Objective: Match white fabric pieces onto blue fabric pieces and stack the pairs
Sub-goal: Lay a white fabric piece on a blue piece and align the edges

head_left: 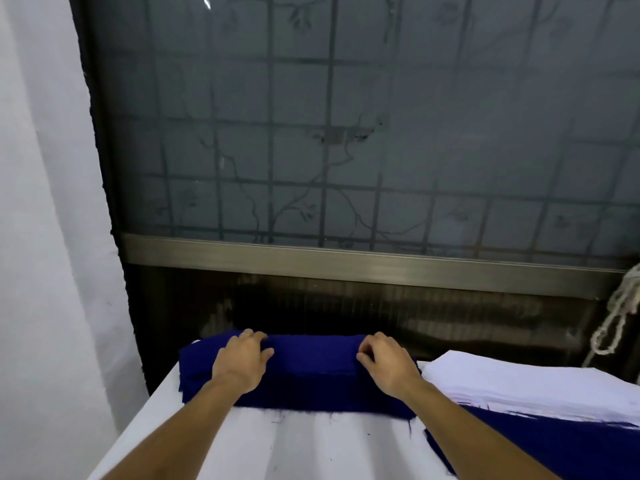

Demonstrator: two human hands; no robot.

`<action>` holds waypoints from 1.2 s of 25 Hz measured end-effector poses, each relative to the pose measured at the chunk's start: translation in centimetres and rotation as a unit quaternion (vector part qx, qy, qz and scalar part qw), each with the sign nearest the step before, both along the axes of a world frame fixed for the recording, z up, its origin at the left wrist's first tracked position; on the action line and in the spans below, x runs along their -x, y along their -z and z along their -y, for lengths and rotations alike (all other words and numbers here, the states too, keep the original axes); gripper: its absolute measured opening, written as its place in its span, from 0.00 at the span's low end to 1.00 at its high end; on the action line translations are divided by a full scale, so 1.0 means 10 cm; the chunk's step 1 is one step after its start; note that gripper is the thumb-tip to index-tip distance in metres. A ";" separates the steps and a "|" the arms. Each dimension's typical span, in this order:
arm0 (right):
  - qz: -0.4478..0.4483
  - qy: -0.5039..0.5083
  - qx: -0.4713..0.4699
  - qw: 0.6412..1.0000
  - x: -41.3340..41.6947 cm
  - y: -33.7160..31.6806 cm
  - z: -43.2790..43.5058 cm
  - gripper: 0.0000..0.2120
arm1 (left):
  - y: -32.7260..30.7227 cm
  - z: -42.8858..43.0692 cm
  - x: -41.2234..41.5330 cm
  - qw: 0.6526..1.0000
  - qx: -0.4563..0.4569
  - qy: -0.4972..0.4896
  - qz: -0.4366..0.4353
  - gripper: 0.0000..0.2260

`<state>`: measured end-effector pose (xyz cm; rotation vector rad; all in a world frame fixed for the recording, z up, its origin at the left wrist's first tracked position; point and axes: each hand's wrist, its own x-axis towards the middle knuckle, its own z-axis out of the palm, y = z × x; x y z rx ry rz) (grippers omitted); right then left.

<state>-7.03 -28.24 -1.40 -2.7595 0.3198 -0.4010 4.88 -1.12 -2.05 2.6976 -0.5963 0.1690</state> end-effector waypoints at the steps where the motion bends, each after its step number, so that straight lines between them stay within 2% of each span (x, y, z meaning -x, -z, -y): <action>1: -0.002 0.000 0.011 1.000 -0.05 0.02 -0.02 0.08 | 0.01 0.01 -0.02 1.000 -0.001 -0.001 -0.001 0.19; 5: -0.004 0.007 0.041 0.999 -0.22 0.11 -0.08 0.11 | 0.10 0.10 -0.08 0.997 0.067 -0.003 -0.028 0.05; 9: -0.006 0.006 0.040 0.999 -0.28 0.18 -0.15 0.14 | 0.13 0.07 -0.09 0.997 0.079 0.020 -0.016 0.07; 14: 0.032 -0.059 0.044 0.997 -0.41 0.15 -0.36 0.25 | 0.22 0.01 -0.01 0.997 0.011 0.052 0.047 0.04; 16: 0.056 -0.068 0.069 0.994 -0.46 0.12 -0.46 0.23 | 0.22 -0.02 0.01 0.997 -0.011 0.062 0.051 0.08; 18: 0.093 -0.063 0.096 0.989 -0.48 0.09 -0.52 0.15 | 0.19 -0.03 0.04 0.996 -0.015 0.075 0.049 0.02; 20: 0.118 -0.067 0.105 0.985 -0.47 0.06 -0.57 0.10 | 0.15 -0.04 0.05 0.994 0.002 0.097 0.049 0.07; 22: 0.122 -0.085 0.121 0.982 -0.47 0.03 -0.58 0.10 | 0.10 0.02 0.06 0.991 0.022 0.119 0.064 0.09; 25: 0.124 -0.106 0.142 0.976 -0.44 -0.02 -0.58 0.11 | -0.07 0.19 0.11 0.986 0.055 0.138 0.070 0.17; 28: 0.120 -0.102 0.144 0.977 -0.38 -0.05 -0.53 0.11 | -0.21 0.27 0.14 0.981 0.014 0.141 0.132 0.11; 30: 0.102 -0.081 0.145 0.981 -0.31 -0.04 -0.44 0.12 | -0.27 0.23 0.13 0.984 0.035 0.124 0.127 0.09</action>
